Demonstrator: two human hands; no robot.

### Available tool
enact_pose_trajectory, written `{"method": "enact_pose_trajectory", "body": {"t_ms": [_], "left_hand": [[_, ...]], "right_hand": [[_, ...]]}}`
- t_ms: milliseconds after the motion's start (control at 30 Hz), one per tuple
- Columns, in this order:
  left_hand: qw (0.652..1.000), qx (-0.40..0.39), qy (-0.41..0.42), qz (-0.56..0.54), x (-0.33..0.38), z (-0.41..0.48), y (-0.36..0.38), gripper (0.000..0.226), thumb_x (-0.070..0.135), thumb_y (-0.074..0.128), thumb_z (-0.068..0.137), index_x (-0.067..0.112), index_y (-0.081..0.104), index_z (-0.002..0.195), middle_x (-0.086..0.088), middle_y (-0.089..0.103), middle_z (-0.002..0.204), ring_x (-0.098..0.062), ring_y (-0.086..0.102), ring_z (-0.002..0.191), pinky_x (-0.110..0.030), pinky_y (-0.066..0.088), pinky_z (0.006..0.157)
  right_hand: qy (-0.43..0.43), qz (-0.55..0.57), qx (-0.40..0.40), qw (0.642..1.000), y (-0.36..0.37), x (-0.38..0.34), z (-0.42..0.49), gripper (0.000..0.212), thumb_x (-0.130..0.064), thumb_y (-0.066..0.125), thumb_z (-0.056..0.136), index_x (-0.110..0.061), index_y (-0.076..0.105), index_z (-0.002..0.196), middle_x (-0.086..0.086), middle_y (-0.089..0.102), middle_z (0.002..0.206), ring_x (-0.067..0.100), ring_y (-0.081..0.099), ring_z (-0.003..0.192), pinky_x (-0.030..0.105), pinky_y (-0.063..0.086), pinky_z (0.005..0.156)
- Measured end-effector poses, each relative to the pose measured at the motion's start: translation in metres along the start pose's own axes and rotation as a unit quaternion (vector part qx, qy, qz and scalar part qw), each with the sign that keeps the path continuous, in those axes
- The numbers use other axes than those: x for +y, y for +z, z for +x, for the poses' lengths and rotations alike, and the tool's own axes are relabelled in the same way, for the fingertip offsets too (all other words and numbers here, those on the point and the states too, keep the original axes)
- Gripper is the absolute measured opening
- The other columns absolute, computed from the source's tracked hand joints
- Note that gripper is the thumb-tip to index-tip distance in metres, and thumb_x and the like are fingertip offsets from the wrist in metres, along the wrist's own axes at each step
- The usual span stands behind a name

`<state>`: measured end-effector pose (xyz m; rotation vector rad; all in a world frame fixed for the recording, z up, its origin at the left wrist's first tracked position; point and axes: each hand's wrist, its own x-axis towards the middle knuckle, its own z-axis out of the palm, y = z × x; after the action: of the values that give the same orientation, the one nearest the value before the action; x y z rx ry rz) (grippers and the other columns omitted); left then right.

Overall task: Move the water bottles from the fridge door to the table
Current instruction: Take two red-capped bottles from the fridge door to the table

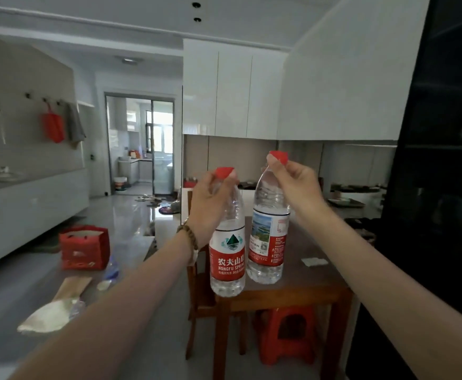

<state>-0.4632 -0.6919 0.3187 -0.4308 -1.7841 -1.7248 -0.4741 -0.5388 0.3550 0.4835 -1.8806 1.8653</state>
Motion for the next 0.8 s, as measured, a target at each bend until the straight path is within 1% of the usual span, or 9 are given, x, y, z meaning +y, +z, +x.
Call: {"method": "enact_pose_trajectory", "body": {"t_ms": [33,100,233,367,500,567,633,733,800], "left_hand": [[1.0,-0.006,-0.004,0.01,-0.016,0.009,0.004,0.036,0.045,0.054,0.086,0.016,0.059,0.108,-0.001,0.068,0.101,-0.016,0.066,0.094,-0.034,0.055,0.082],[1.0,-0.021,-0.008,0.021,-0.048,0.029,0.014,0.038,0.044,0.054,0.086,0.015,0.059,0.11,-0.004,0.068,0.104,-0.019,0.065,0.096,-0.039,0.054,0.087],[0.999,-0.033,-0.023,0.032,-0.107,0.084,0.038,0.035,0.044,0.055,0.087,0.014,0.062,0.105,-0.006,0.07,0.101,-0.024,0.066,0.093,-0.047,0.052,0.089],[0.998,-0.044,-0.044,0.025,-0.168,0.145,0.066,0.028,0.039,0.058,0.086,0.018,0.062,0.105,-0.005,0.069,0.1,-0.022,0.066,0.094,-0.047,0.053,0.089],[0.996,-0.051,-0.074,0.01,-0.225,0.194,0.092,0.031,0.032,0.064,0.083,0.015,0.062,0.109,-0.006,0.068,0.106,-0.023,0.064,0.102,-0.047,0.051,0.093],[0.995,-0.062,-0.084,0.009,-0.257,0.218,0.104,0.029,0.03,0.065,0.083,0.013,0.063,0.107,-0.005,0.069,0.106,-0.019,0.064,0.102,-0.043,0.051,0.092],[0.993,-0.074,-0.09,0.012,-0.291,0.24,0.117,0.031,0.03,0.065,0.083,0.012,0.063,0.108,-0.003,0.068,0.106,-0.016,0.064,0.101,-0.036,0.053,0.09],[0.99,-0.107,-0.096,0.013,-0.344,0.273,0.134,0.031,0.028,0.065,0.083,0.013,0.062,0.11,0.001,0.068,0.106,-0.009,0.064,0.1,-0.021,0.054,0.082],[0.986,-0.139,-0.095,0.017,-0.38,0.293,0.145,0.029,0.025,0.066,0.083,0.014,0.062,0.109,0.003,0.068,0.104,-0.002,0.065,0.095,-0.015,0.053,0.079]], "right_hand": [[0.004,-0.002,-0.001,1.0,0.003,0.015,0.013,0.02,-0.043,0.068,0.078,-0.025,0.069,0.084,0.0,0.074,0.094,0.018,0.068,0.093,0.044,0.051,0.091],[0.007,-0.016,-0.008,1.0,0.005,0.048,0.042,0.024,-0.045,0.068,0.078,-0.024,0.069,0.09,0.001,0.073,0.099,0.02,0.067,0.097,0.044,0.051,0.092],[-0.005,-0.045,-0.027,0.999,-0.001,0.114,0.106,0.017,-0.045,0.067,0.079,-0.031,0.067,0.088,-0.007,0.073,0.094,0.014,0.068,0.094,0.035,0.053,0.087],[-0.006,-0.084,-0.058,0.995,-0.01,0.175,0.176,0.034,-0.048,0.066,0.078,-0.028,0.067,0.104,-0.01,0.072,0.097,0.006,0.067,0.091,0.03,0.054,0.083],[-0.003,-0.11,-0.05,0.993,-0.022,0.225,0.233,0.035,-0.047,0.066,0.078,-0.029,0.066,0.108,-0.007,0.071,0.105,0.008,0.065,0.098,0.03,0.051,0.088],[0.011,-0.12,-0.042,0.992,-0.031,0.253,0.259,0.029,-0.045,0.066,0.08,-0.03,0.066,0.105,-0.011,0.07,0.101,0.004,0.064,0.095,0.03,0.05,0.089],[0.018,-0.133,-0.035,0.99,-0.037,0.284,0.282,0.022,-0.042,0.066,0.081,-0.034,0.064,0.101,-0.016,0.068,0.098,0.001,0.063,0.094,0.028,0.048,0.09],[0.03,-0.153,-0.015,0.988,-0.04,0.334,0.313,0.03,-0.038,0.067,0.082,-0.026,0.065,0.109,-0.012,0.067,0.099,0.003,0.062,0.095,0.023,0.046,0.086],[0.042,-0.168,-0.005,0.985,-0.04,0.366,0.332,0.029,-0.036,0.068,0.081,-0.027,0.065,0.108,-0.014,0.066,0.094,0.0,0.061,0.09,0.02,0.044,0.08]]}}
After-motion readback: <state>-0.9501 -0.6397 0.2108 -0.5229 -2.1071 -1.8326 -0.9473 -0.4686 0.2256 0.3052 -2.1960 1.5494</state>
